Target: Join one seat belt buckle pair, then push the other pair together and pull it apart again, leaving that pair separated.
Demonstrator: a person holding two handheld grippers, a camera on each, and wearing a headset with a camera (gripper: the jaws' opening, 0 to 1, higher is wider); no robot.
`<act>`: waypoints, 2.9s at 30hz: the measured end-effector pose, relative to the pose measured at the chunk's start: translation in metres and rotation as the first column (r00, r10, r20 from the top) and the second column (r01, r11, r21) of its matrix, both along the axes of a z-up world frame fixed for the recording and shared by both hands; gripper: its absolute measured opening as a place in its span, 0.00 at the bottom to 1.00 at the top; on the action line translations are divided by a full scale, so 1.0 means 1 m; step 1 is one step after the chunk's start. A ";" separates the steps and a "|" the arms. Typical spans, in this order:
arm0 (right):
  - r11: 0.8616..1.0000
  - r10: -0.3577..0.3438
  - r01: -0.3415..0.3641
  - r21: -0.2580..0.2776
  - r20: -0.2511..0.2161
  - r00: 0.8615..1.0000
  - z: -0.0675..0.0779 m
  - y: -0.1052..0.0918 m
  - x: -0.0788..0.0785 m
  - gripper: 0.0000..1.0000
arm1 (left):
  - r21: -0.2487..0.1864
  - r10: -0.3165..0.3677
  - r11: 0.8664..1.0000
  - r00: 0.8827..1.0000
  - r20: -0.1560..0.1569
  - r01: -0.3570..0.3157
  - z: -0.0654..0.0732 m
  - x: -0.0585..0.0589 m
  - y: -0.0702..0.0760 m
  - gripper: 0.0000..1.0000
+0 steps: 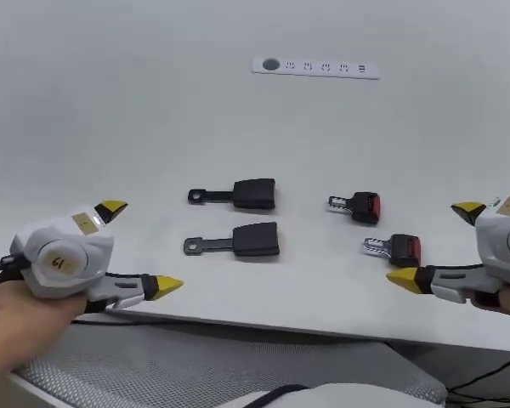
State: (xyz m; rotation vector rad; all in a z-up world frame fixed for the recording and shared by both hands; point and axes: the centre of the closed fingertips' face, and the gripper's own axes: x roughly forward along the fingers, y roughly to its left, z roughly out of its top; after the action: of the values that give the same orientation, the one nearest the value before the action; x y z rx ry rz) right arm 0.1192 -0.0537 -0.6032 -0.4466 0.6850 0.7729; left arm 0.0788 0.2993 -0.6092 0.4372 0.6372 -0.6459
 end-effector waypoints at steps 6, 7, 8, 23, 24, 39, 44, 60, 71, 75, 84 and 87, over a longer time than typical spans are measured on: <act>1.000 0.006 -0.006 -0.002 0.003 1.000 -0.001 0.001 -0.001 0.86 | -0.027 0.010 1.000 1.000 -0.012 -0.011 0.007 -0.001 -0.002 0.89; 1.000 0.009 -0.009 -0.004 0.006 1.000 -0.001 0.001 -0.001 0.86 | -0.025 0.010 1.000 1.000 -0.013 -0.010 0.006 -0.002 -0.002 0.89; 1.000 0.011 -0.011 -0.004 0.008 1.000 -0.001 0.000 -0.001 0.86 | -0.019 0.006 1.000 1.000 -0.022 -0.007 0.005 -0.003 -0.001 0.88; 0.999 0.049 -0.049 0.001 0.017 0.999 0.004 0.003 0.003 0.84 | 0.045 -0.028 0.999 0.999 -0.026 0.029 -0.004 -0.005 0.003 0.87; 0.998 0.055 -0.055 -0.005 0.014 0.998 0.006 0.004 0.003 0.83 | 0.054 -0.034 0.998 0.999 -0.030 0.035 -0.005 -0.007 0.001 0.85; 0.998 0.060 -0.060 -0.018 0.028 0.998 0.026 0.017 0.014 0.83 | 0.080 -0.034 0.996 0.998 -0.043 0.038 -0.010 -0.009 0.003 0.85; 0.998 0.060 -0.060 -0.020 0.026 0.998 0.024 0.017 0.018 0.82 | 0.086 -0.031 0.996 0.999 -0.043 0.034 -0.013 -0.008 0.005 0.85; 0.998 0.061 -0.060 -0.018 0.016 0.998 0.021 0.015 0.025 0.81 | 0.077 0.004 0.997 0.998 -0.056 0.001 -0.016 -0.005 0.012 0.82; 0.997 0.071 -0.071 -0.024 0.008 0.997 0.017 0.002 0.028 0.73 | 0.089 -0.028 0.995 0.995 -0.092 0.036 -0.018 -0.010 0.011 0.78; 0.994 0.107 -0.106 -0.025 0.013 0.994 0.012 0.005 0.025 0.70 | 0.118 -0.076 0.989 0.992 -0.103 0.088 -0.017 -0.001 0.007 0.75; 0.983 0.185 -0.185 -0.008 -0.014 0.983 0.007 0.014 0.019 0.54 | 0.086 -0.204 0.973 0.972 -0.120 0.215 -0.013 0.019 -0.033 0.67; 0.979 0.200 -0.201 -0.021 -0.025 0.979 -0.001 0.010 0.023 0.51 | 0.084 -0.244 0.962 0.958 -0.152 0.259 -0.015 0.020 -0.048 0.60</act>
State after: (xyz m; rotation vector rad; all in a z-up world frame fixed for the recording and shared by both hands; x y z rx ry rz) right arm 0.1421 -0.0438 -0.6038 -0.5347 0.6773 0.9623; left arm 0.0985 0.2515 -0.6238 0.5784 0.7576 -0.8950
